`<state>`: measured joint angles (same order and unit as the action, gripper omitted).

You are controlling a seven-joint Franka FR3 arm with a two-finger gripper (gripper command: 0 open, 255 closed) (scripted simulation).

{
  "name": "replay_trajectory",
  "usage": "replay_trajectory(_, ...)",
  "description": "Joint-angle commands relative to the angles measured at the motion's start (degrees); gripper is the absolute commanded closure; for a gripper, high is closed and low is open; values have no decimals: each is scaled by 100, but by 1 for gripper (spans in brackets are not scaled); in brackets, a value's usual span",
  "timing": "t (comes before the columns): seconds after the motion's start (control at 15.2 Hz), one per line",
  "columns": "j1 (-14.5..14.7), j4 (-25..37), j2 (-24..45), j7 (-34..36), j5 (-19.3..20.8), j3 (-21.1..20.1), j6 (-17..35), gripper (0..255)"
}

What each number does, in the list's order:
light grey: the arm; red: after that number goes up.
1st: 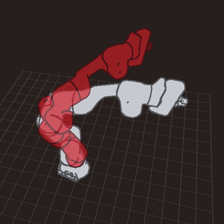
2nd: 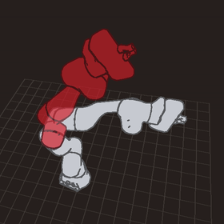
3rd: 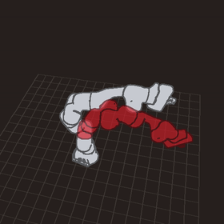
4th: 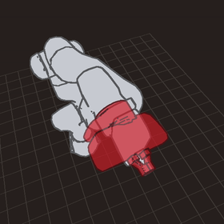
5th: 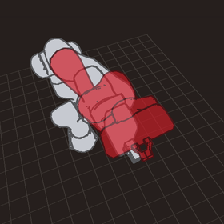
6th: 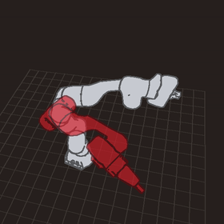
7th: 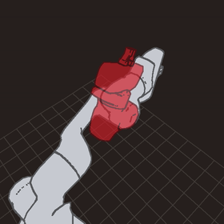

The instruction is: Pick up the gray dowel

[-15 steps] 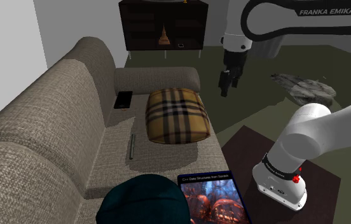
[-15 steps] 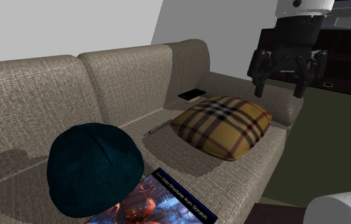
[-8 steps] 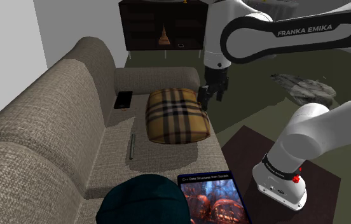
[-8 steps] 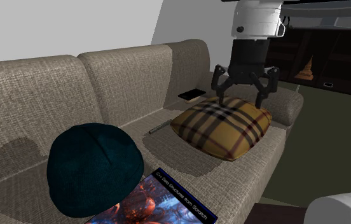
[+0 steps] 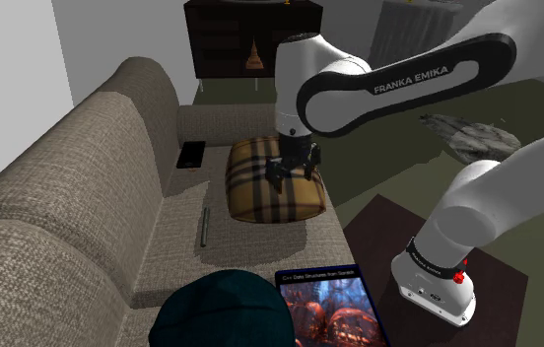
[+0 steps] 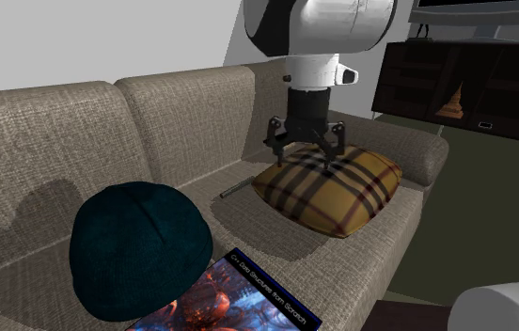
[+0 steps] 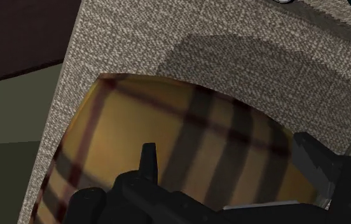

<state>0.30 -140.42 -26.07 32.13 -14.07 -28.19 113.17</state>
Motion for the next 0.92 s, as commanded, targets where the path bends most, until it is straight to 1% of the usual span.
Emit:
replay_trajectory(0.0,-99,174,440,476,73,-287,322,0)
replay_trajectory(0.13,-208,393,910,977,239,-566,599,0)
replay_trajectory(0.26,-314,647,1418,1523,503,-822,851,0)
replay_trajectory(0.4,-402,935,1965,2117,870,-1044,1064,0)
replay_trajectory(0.53,-435,1260,2547,2751,1332,-1197,1225,0)
replay_trajectory(0.66,-373,1625,3144,3393,1846,-1246,1321,0)
replay_trajectory(0.86,-88,2247,4004,4260,2564,-1111,1349,0)
